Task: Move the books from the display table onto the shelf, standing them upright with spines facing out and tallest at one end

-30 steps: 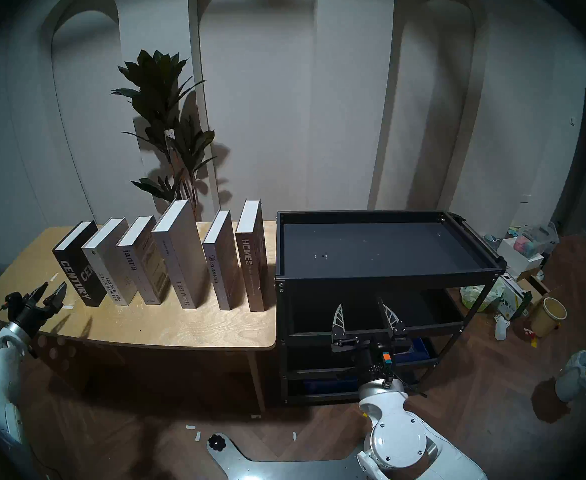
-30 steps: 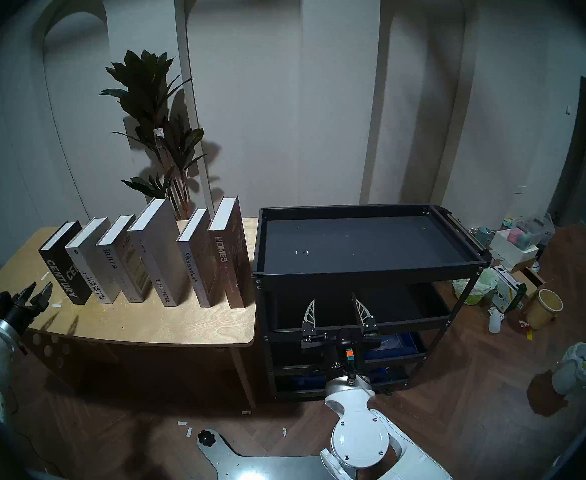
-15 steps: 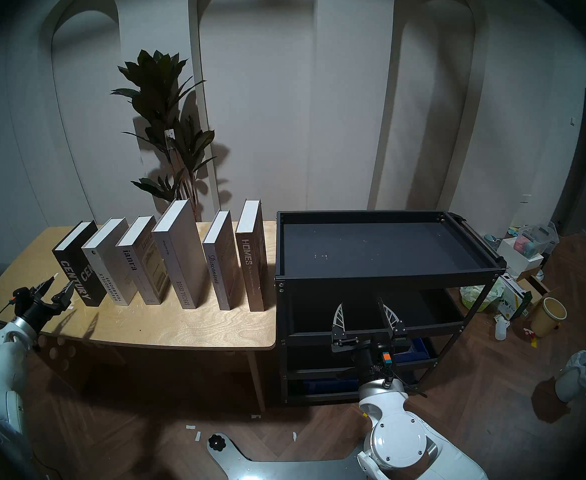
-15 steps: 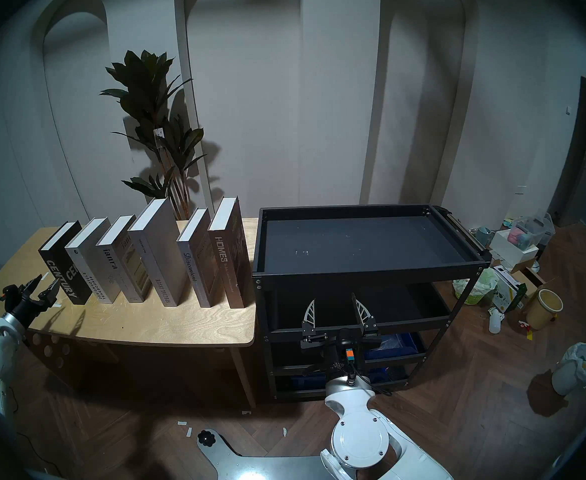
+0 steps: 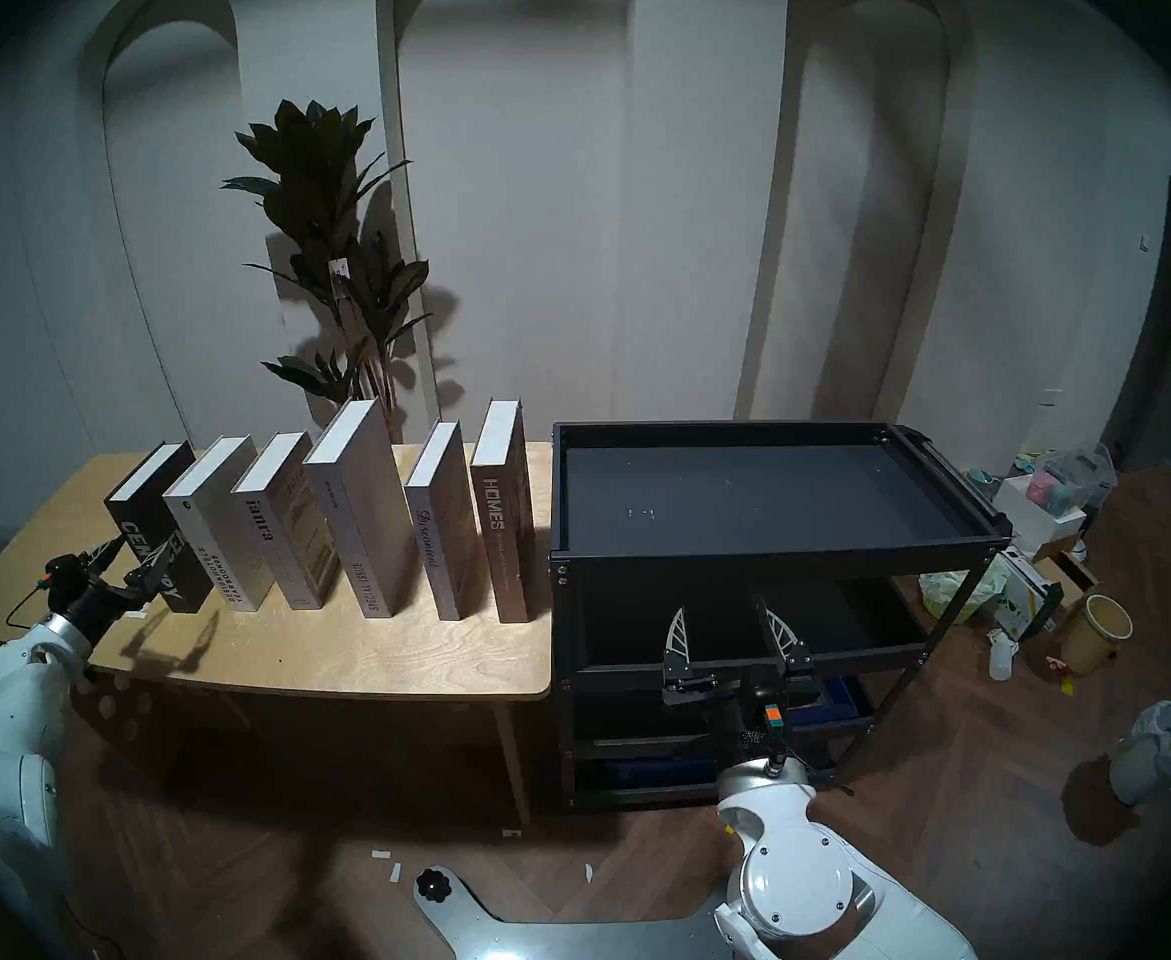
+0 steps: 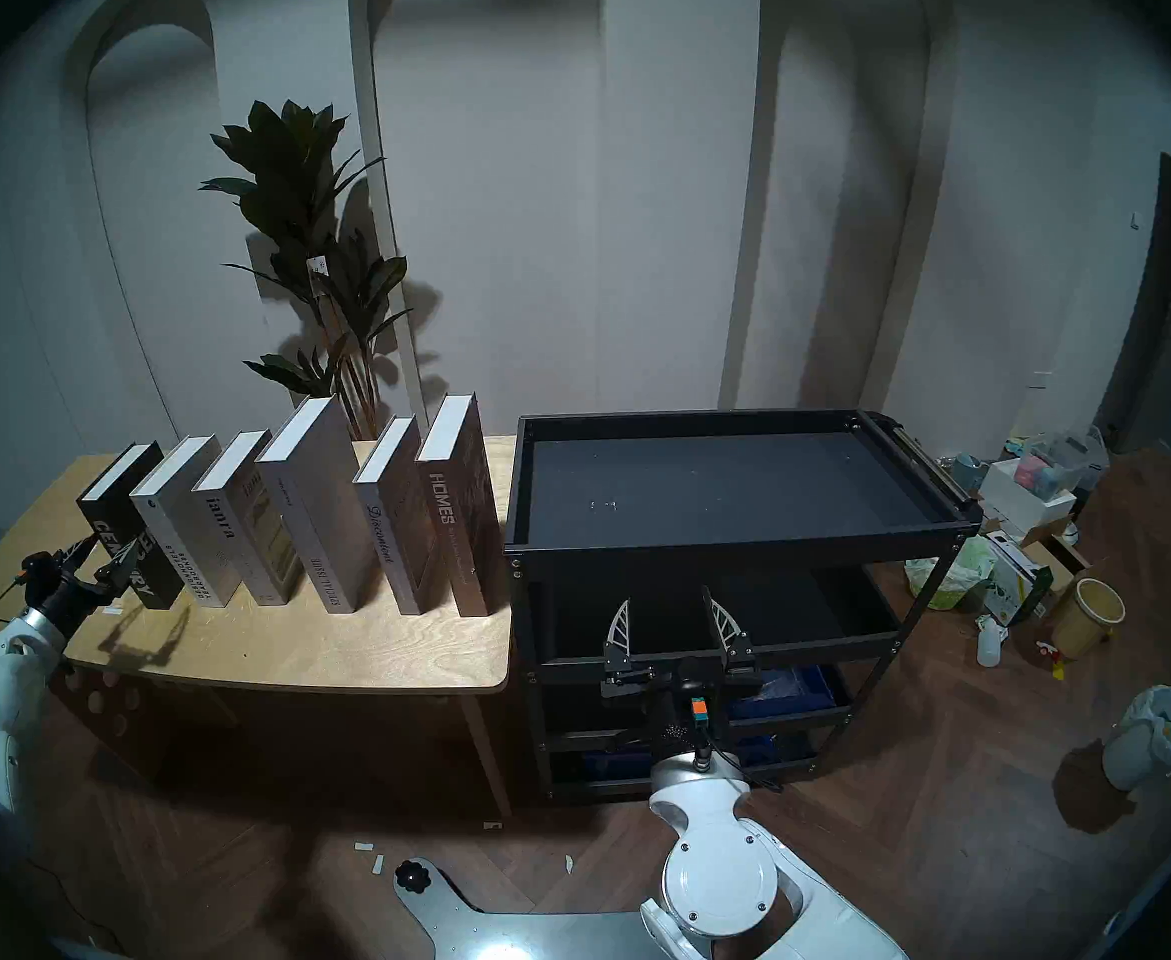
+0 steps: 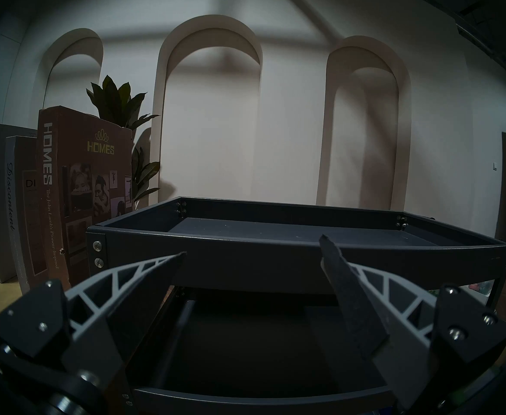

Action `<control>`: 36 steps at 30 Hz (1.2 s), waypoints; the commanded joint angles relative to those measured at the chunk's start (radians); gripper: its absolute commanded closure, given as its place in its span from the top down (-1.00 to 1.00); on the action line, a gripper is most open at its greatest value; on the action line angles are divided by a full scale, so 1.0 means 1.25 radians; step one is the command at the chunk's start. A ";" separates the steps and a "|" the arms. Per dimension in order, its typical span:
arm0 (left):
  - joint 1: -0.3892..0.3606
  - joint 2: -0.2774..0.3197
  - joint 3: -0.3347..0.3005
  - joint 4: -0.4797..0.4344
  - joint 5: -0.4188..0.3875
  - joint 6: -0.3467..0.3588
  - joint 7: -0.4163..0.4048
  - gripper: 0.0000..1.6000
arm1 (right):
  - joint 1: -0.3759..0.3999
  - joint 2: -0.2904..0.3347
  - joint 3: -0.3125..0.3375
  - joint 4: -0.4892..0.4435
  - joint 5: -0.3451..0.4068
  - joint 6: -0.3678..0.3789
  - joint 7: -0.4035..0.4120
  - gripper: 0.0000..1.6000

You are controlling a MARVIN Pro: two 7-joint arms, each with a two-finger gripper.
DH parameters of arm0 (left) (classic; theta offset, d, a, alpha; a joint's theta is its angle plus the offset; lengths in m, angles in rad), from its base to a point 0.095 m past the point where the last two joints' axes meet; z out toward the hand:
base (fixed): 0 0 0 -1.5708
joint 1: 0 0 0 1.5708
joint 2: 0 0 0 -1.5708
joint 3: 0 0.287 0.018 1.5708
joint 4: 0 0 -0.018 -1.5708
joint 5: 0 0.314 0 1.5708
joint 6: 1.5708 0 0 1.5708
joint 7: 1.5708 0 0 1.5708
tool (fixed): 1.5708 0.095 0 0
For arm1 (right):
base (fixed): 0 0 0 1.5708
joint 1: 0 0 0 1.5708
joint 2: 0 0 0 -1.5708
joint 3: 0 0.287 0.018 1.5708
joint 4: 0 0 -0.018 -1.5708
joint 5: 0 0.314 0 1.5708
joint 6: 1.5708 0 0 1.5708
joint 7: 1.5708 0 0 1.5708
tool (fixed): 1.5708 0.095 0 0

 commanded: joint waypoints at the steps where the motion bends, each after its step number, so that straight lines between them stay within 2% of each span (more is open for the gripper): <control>1: -0.053 0.025 -0.011 0.029 -0.008 -0.024 -0.009 1.00 | 0.004 0.000 0.001 -0.018 0.000 0.000 0.000 1.00; 25: -0.139 0.023 0.002 0.086 0.006 -0.026 -0.006 1.00 | 0.010 0.009 -0.007 -0.018 0.006 0.000 -0.010 1.00; 36: -0.181 0.016 0.027 0.109 0.027 -0.009 0.031 1.00 | 0.013 0.014 -0.011 -0.017 0.008 -0.001 -0.015 1.00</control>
